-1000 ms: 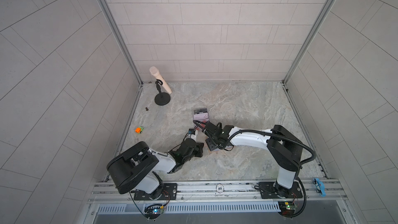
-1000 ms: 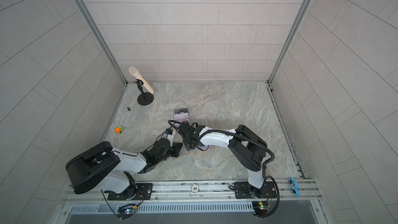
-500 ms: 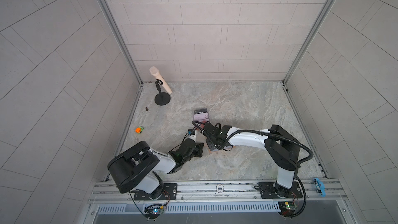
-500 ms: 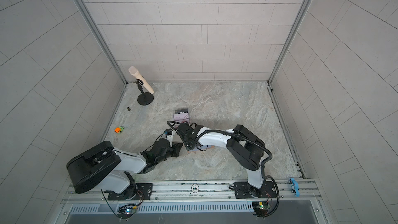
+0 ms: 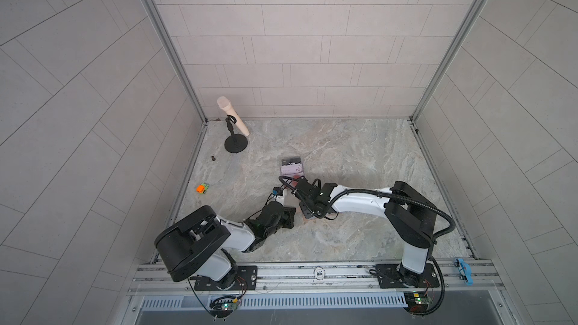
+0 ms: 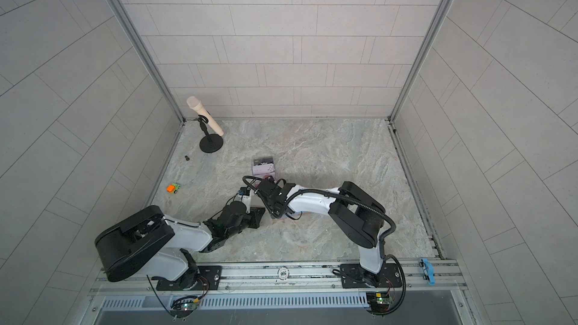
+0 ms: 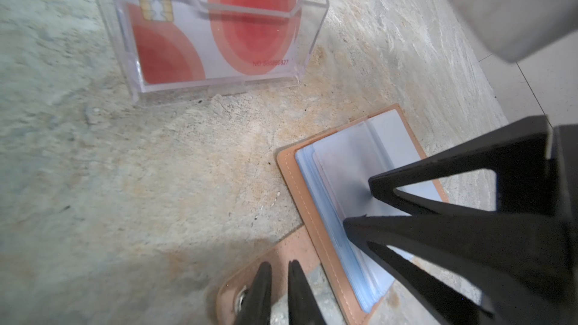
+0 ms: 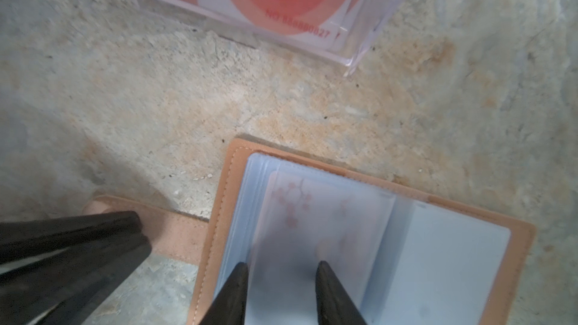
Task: Take the credit cards out of the card holder
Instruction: Flip over the card slot in the card holder.
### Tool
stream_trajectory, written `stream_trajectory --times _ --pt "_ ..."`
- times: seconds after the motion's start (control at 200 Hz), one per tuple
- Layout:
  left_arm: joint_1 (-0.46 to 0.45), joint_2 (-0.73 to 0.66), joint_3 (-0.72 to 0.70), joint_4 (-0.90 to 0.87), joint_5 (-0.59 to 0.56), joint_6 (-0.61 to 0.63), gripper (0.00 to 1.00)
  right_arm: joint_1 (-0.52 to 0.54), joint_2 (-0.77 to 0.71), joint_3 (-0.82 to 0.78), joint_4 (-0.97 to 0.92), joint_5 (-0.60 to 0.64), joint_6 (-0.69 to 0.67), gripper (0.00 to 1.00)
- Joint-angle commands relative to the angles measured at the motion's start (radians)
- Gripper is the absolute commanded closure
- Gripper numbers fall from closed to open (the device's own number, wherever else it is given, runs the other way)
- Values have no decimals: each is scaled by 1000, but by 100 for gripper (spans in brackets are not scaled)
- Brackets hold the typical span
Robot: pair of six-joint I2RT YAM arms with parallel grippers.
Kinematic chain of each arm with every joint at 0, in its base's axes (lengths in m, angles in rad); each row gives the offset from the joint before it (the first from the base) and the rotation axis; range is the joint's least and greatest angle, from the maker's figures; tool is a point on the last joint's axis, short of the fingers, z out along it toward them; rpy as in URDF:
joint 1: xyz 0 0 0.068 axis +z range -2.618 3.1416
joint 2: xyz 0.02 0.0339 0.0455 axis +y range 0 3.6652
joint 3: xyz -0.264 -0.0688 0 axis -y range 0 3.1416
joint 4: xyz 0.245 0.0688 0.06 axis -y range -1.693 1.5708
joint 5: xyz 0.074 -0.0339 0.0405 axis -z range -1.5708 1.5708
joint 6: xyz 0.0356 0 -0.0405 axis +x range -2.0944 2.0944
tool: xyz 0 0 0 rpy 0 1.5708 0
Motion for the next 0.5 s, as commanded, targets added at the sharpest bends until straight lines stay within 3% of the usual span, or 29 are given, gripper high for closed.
stream_trajectory --times 0.0,0.245,0.496 --pt "-3 6 -31 -159 -6 16 83 -23 -17 -38 -41 7 -6 62" --pt "-3 6 -26 -167 -4 21 82 -43 -19 -51 -31 -24 -16 55" --pt "-3 8 -20 -174 -1 24 82 -56 -13 -58 -63 31 -21 52"
